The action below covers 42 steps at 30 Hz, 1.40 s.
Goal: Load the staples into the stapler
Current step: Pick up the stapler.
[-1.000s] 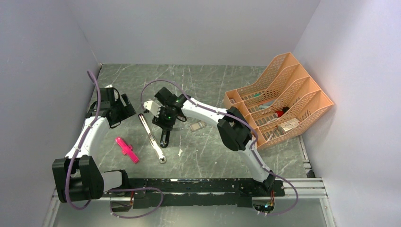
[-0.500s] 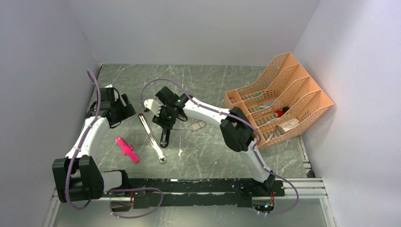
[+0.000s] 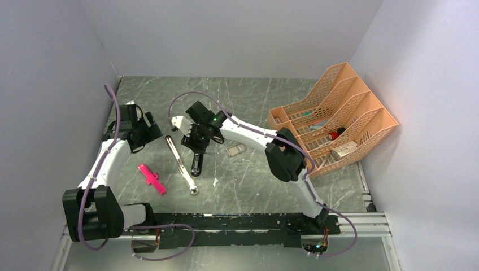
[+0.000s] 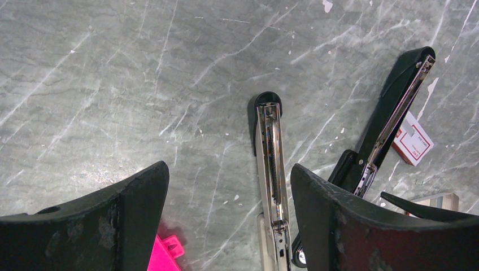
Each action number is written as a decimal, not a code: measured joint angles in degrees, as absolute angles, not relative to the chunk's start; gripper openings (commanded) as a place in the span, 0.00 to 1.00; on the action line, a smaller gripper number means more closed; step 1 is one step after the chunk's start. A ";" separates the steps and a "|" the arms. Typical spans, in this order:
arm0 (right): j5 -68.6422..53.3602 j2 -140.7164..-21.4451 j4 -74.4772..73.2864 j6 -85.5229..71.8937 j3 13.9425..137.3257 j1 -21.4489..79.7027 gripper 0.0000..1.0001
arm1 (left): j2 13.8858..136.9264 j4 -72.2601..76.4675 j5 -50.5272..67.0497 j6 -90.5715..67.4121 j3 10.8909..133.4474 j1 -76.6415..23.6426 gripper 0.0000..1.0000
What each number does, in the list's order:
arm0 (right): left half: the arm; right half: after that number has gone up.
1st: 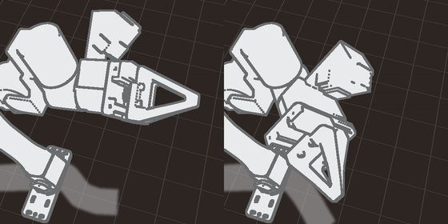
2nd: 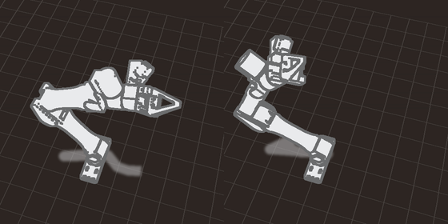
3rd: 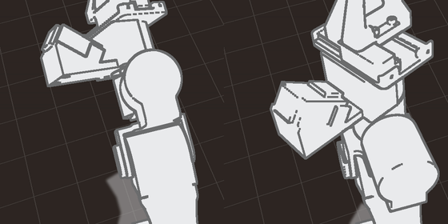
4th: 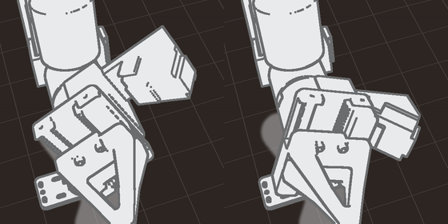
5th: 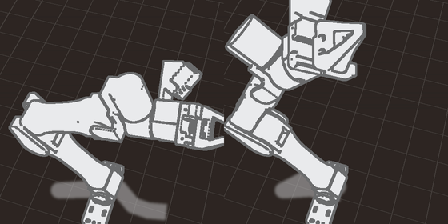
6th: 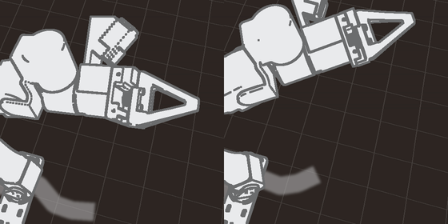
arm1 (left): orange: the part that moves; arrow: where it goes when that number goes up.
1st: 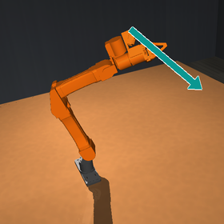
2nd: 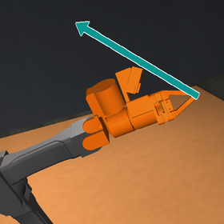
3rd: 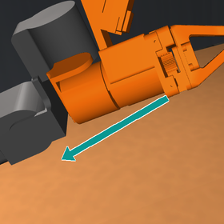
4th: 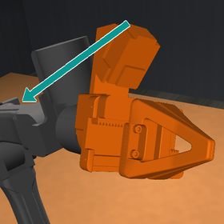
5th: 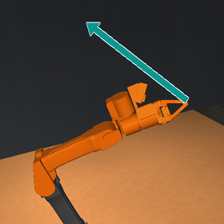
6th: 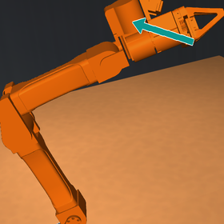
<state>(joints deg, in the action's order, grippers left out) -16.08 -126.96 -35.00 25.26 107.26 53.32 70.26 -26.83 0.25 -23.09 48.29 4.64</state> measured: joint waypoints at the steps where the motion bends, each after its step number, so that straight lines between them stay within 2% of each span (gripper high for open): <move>1: -16.05 -127.00 -35.00 25.23 107.28 53.32 0.56 | 70.28 -26.83 0.25 -23.09 48.29 4.64 0.83; 23: -16.14 -130.13 -36.32 25.32 108.33 53.32 0.58 | 70.26 -26.83 0.25 -23.03 48.29 4.34 0.83; 27: -16.16 -130.26 -36.56 25.32 108.64 53.32 0.56 | 70.26 -26.83 0.25 -22.92 48.29 4.34 0.83; 36: -16.34 -130.39 -36.80 25.47 108.77 53.32 0.42 | 70.26 -26.83 0.25 -22.90 48.29 4.32 0.83; 42: -16.56 -130.39 -37.26 25.54 109.08 53.32 0.39 | 70.26 -26.83 0.23 -22.90 48.29 4.32 0.83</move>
<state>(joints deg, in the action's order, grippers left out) -16.56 -130.39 -37.26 25.54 109.08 53.32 70.26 -26.83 0.23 -22.90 48.29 4.32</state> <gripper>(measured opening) 0.411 0.832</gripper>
